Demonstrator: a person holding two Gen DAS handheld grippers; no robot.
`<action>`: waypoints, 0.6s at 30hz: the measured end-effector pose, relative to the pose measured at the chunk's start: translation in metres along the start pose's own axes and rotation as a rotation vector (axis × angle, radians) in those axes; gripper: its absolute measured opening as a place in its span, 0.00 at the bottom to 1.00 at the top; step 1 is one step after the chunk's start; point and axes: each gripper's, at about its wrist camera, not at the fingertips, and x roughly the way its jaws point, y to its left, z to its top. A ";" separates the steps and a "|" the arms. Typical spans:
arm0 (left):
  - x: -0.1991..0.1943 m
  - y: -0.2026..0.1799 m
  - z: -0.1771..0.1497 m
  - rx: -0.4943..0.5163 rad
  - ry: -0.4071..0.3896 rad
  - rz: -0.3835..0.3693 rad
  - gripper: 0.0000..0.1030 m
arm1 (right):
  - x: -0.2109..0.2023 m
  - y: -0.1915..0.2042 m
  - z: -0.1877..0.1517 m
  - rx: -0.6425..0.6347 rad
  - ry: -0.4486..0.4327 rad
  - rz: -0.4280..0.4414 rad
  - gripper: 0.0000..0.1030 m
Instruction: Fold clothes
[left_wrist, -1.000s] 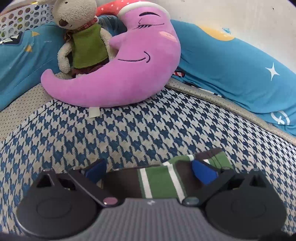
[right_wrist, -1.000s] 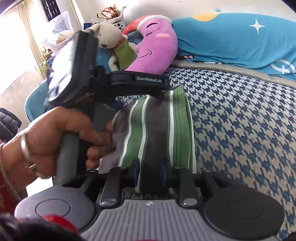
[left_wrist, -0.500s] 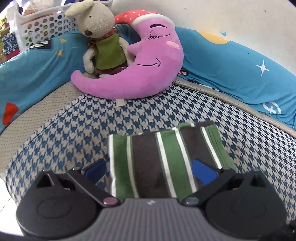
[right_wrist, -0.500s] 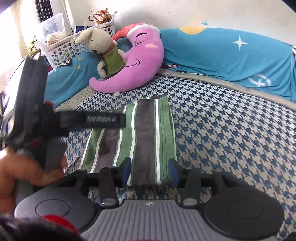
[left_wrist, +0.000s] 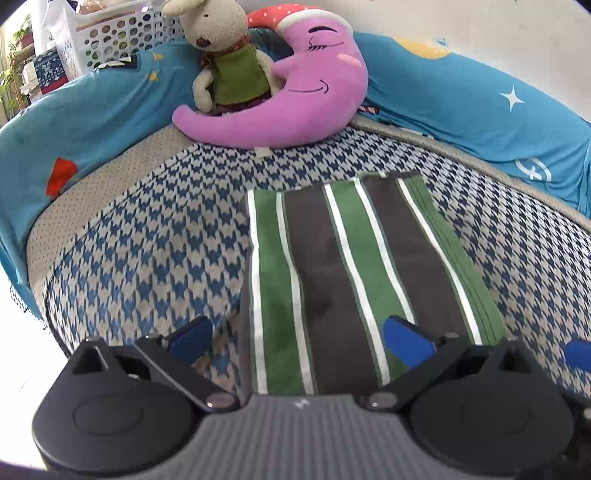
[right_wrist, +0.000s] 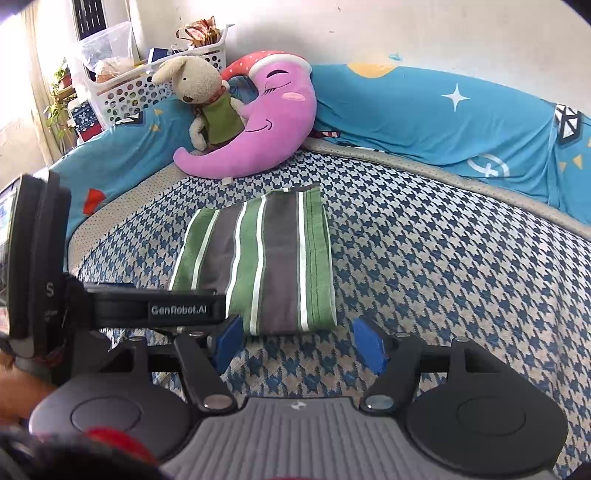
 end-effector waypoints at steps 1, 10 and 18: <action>-0.002 0.000 -0.003 0.001 0.002 0.002 1.00 | -0.001 0.000 -0.001 0.001 0.006 -0.008 0.71; -0.017 0.000 -0.022 -0.028 0.019 0.016 1.00 | 0.000 -0.003 -0.005 -0.009 0.061 -0.054 0.72; -0.020 0.004 -0.029 -0.058 0.019 0.028 1.00 | 0.015 -0.009 -0.003 0.016 0.107 -0.069 0.72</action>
